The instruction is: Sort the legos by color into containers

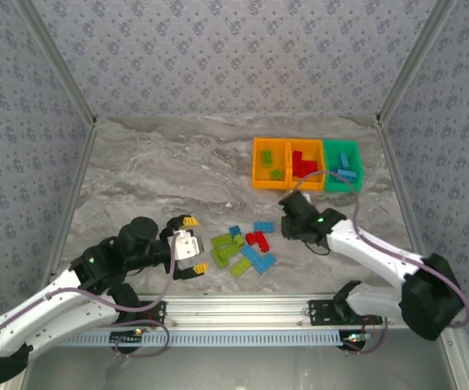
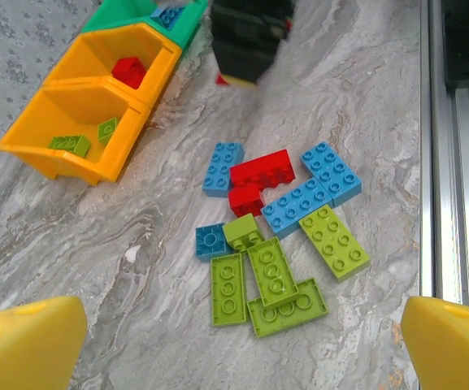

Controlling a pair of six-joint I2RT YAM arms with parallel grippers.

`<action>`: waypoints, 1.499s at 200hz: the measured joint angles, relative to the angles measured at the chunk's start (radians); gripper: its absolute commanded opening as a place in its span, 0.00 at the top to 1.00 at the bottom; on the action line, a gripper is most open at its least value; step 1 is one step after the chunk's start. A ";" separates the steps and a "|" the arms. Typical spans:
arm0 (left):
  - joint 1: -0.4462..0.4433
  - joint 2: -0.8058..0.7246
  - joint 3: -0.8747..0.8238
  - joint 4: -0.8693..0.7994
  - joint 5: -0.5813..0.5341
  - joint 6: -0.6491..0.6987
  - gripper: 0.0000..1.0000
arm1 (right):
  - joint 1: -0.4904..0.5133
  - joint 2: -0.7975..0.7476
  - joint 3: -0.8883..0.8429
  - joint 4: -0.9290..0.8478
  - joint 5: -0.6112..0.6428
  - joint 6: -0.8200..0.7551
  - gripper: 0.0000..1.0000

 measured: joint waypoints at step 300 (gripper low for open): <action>0.206 0.069 -0.055 0.103 0.295 -0.082 0.01 | 0.107 0.074 0.104 -0.087 -0.272 -0.102 0.19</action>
